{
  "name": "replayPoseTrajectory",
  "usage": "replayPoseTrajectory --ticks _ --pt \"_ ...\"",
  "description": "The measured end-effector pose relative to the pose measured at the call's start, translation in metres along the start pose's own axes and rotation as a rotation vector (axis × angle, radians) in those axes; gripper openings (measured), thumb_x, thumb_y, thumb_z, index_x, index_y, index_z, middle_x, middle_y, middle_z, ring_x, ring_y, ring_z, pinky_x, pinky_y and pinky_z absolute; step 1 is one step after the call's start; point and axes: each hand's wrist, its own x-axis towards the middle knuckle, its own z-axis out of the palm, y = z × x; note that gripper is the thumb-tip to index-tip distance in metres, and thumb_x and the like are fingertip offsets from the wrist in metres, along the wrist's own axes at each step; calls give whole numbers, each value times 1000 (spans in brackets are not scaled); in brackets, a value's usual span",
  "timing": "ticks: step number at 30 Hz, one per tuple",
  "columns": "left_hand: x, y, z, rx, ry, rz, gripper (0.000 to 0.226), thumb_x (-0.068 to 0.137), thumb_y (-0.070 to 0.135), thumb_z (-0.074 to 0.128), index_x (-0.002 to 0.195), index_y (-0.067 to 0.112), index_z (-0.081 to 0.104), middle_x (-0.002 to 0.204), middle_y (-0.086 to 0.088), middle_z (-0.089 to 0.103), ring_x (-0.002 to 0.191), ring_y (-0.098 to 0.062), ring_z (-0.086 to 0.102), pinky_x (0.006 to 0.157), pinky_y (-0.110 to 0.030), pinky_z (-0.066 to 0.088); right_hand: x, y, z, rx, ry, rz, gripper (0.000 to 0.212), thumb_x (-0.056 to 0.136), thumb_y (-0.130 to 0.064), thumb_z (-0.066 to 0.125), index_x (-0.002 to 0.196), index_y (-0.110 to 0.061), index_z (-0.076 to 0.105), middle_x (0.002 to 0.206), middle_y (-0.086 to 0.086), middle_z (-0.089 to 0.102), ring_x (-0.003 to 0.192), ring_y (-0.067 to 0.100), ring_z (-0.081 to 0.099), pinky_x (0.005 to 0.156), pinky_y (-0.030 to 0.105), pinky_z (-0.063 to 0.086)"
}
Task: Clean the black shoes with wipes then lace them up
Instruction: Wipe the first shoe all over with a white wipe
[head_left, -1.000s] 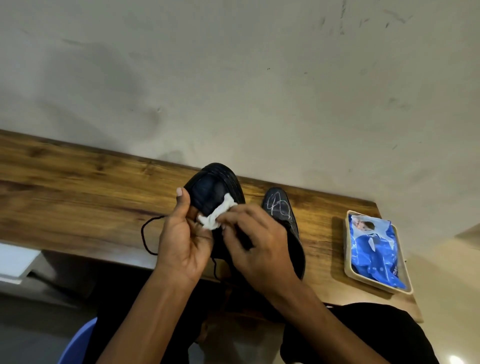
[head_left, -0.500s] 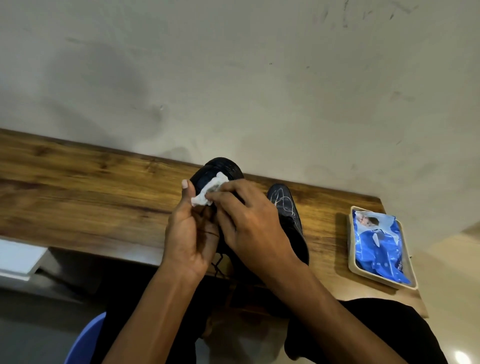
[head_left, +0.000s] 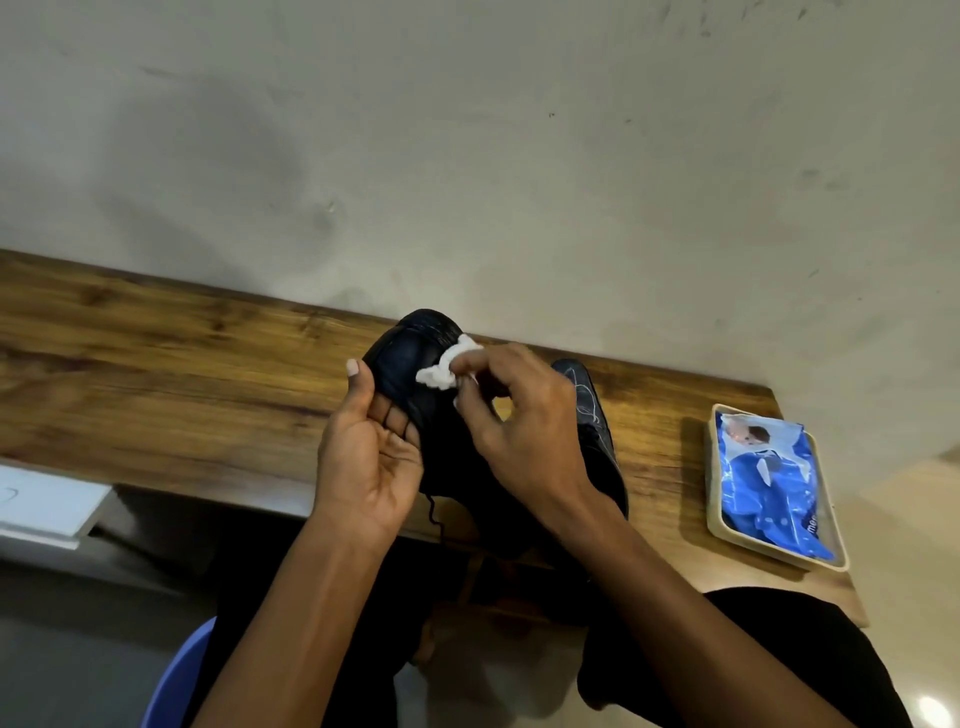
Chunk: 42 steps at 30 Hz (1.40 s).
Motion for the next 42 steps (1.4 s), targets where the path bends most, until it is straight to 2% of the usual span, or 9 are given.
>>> replayPoseTrajectory --ticks 4,8,14,21,26,32,37,40,42 --pt "-3 -1 1 20 -33 -36 40 101 40 47 102 7 70 95 -7 78 92 -13 74 92 -27 55 21 2 3 -28 59 -64 15 90 -3 68 103 -7 75 100 4 70 85 10 65 76 29 56" --pt "2 3 -2 -16 15 -41 38 101 38 48 106 7 68 96 -6 78 96 -12 74 98 -27 53 -8 17 3 -130 -16 -86 17 91 -4 70 107 -6 75 104 7 69 92 16 66 78 31 56" --pt "5 7 -6 -43 65 -30 32 100 36 52 100 9 69 91 -3 79 88 -9 75 94 -28 53 -38 28 -7 -140 -73 2 18 88 -6 73 105 -8 77 104 2 71 96 11 67 84 26 57" --pt "3 1 -6 6 39 -42 39 99 40 51 108 7 69 102 -8 77 101 -15 73 93 -30 55 8 5 8 -58 43 -67 18 89 -8 71 106 -8 77 101 6 71 91 17 69 75 35 58" --pt "8 5 -8 -39 80 -49 37 97 39 55 110 7 69 105 -7 77 103 -14 72 106 -32 48 -29 21 -2 -113 -80 -51 18 90 -8 71 108 -7 74 105 5 71 94 19 68 78 38 58" --pt "8 2 -5 13 80 -12 33 98 39 54 99 10 69 92 -1 79 91 -8 74 93 -25 55 -43 22 -15 -20 -104 56 13 84 -5 73 97 -9 76 98 -2 72 90 7 67 80 28 57" --pt "7 -2 -5 102 44 27 43 99 45 49 102 8 70 89 -3 77 91 -13 74 89 -28 58 -28 -1 -1 79 -64 -30 17 84 -1 74 100 -5 76 99 3 73 93 11 67 82 27 56" --pt "5 -4 -6 224 29 73 52 90 54 55 111 8 70 97 -6 77 96 -20 71 91 -34 55 -31 -1 0 92 -86 -40 18 85 1 74 101 -6 76 101 3 71 95 11 66 85 24 55" --pt "3 -6 -5 325 2 126 49 85 46 63 115 8 68 104 -10 76 94 -22 72 83 -35 56 -37 5 -4 69 -125 -12 18 85 -1 74 101 -8 76 101 1 70 95 9 66 85 24 55"
